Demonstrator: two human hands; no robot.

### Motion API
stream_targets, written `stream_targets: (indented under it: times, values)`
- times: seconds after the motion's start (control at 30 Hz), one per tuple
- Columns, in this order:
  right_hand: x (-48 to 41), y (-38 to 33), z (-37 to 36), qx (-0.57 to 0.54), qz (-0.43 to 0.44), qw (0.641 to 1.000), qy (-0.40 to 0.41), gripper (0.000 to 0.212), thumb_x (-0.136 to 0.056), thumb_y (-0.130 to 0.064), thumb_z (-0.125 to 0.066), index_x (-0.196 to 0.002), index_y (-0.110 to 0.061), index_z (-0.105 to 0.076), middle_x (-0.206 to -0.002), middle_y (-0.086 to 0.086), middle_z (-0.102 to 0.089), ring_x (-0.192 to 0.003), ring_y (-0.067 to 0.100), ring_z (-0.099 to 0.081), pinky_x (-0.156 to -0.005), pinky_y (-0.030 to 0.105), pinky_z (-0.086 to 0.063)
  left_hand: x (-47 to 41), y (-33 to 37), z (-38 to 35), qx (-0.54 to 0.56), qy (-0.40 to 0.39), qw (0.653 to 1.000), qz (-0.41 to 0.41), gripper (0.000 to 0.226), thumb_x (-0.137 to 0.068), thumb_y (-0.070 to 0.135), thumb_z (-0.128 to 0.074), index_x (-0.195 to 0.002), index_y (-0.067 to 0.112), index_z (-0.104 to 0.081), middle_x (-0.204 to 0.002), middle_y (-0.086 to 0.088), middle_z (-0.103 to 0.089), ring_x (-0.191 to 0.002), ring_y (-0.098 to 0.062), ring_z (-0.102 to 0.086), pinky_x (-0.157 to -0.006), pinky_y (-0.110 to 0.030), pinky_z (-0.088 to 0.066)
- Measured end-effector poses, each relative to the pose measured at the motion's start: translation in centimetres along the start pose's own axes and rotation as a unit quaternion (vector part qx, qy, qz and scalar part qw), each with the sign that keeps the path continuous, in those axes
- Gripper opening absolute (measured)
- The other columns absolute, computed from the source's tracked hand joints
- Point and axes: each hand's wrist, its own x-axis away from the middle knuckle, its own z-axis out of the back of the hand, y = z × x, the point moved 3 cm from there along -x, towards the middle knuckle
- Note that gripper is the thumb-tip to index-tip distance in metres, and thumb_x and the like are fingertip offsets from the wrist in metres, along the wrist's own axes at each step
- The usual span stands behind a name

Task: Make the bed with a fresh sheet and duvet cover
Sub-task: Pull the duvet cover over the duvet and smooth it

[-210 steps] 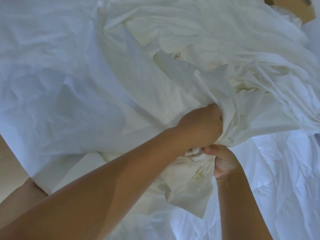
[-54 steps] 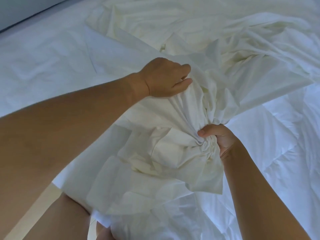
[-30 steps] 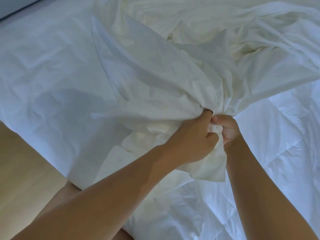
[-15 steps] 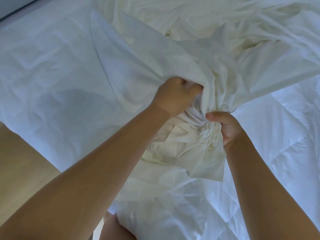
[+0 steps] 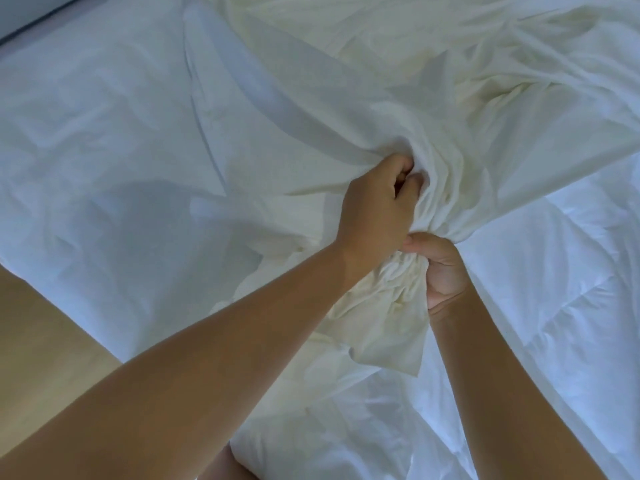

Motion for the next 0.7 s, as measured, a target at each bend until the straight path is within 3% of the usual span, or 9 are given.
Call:
stream_targets:
  times: [0.17, 0.33, 0.4, 0.47, 0.57, 0.63, 0.7]
  values:
    - [-0.8, -0.4, -0.3, -0.011, 0.013, 0.999, -0.036, 0.038, -0.043, -0.007, -0.082, -0.080, -0.014, -0.076, -0.075, 0.002, -0.071, -0.073, 0.019, -0.070, -0.066, 0.031, -0.056, -0.7, 1.6, -0.1, -0.026, -0.014, 0.999, -0.027, 0.014, -0.095, 0.011, -0.050, -0.088, 0.002, -0.059, -0.066, -0.003, -0.055, -0.062, -0.019, -0.051, -0.064, -0.035, -0.045]
    - [-1.0, 0.2, -0.7, -0.060, 0.009, 0.998, 0.008, 0.044, -0.021, -0.016, -0.095, -0.060, -0.014, -0.074, -0.059, 0.001, -0.067, -0.058, 0.012, -0.068, -0.052, 0.022, -0.054, -0.2, 3.6, -1.5, -0.145, -0.107, 0.983, -0.016, 0.013, -0.090, -0.001, -0.040, -0.087, 0.012, -0.038, -0.086, 0.002, -0.043, -0.076, -0.015, -0.044, -0.061, -0.018, -0.027]
    - [-1.2, 0.6, -0.5, -0.063, 0.005, 0.998, 0.022, 0.045, -0.021, -0.016, -0.094, -0.061, -0.013, -0.073, -0.061, 0.001, -0.066, -0.061, 0.013, -0.068, -0.055, 0.023, -0.054, -0.2, 3.5, -0.8, -0.147, -0.136, 0.980, 0.002, 0.014, -0.090, 0.001, -0.041, -0.083, 0.013, -0.040, -0.084, 0.001, -0.046, -0.079, -0.019, -0.047, -0.060, -0.018, -0.030]
    - [-1.7, 0.7, 0.2, -0.060, -0.001, 0.998, 0.032, 0.053, -0.026, -0.013, -0.089, -0.076, -0.009, -0.071, -0.073, 0.006, -0.066, -0.073, 0.022, -0.067, -0.069, 0.034, -0.055, -0.5, 2.1, 1.0, -0.180, -0.108, 0.977, 0.034, 0.006, -0.093, 0.017, -0.046, -0.092, 0.014, -0.052, -0.092, -0.001, -0.060, -0.088, -0.023, -0.057, -0.074, -0.024, -0.041]
    - [-1.9, 0.9, 0.6, -0.051, -0.019, 0.998, 0.032, 0.065, -0.028, -0.008, -0.083, -0.091, -0.005, -0.066, -0.088, 0.013, -0.062, -0.090, 0.033, -0.061, -0.094, 0.052, -0.045, 0.0, -1.5, 3.8, -0.330, -0.086, 0.929, 0.142, 0.043, -0.091, 0.056, -0.044, -0.090, 0.013, -0.052, -0.092, -0.005, -0.063, -0.088, -0.027, -0.058, -0.075, -0.032, -0.042]
    - [-1.6, 0.8, 0.7, -0.042, -0.026, 0.999, 0.021, 0.061, -0.029, -0.008, -0.083, -0.089, -0.007, -0.071, -0.088, 0.012, -0.065, -0.090, 0.033, -0.064, -0.091, 0.050, -0.048, 0.5, -2.8, 4.7, -0.332, -0.133, 0.903, 0.238, 0.063, -0.085, 0.071, -0.039, -0.084, 0.010, -0.051, -0.084, -0.006, -0.059, -0.083, -0.026, -0.056, -0.074, -0.031, -0.040]
    - [-1.3, 0.7, 0.7, -0.017, -0.040, 0.999, 0.009, 0.060, -0.033, -0.009, -0.085, -0.092, -0.007, -0.073, -0.091, 0.013, -0.068, -0.090, 0.032, -0.066, -0.086, 0.046, -0.052, 0.1, -3.5, 4.5, -0.258, -0.171, 0.904, 0.296, 0.062, -0.085, 0.067, -0.045, -0.091, 0.006, -0.055, -0.088, -0.010, -0.060, -0.089, -0.028, -0.057, -0.076, -0.031, -0.041]
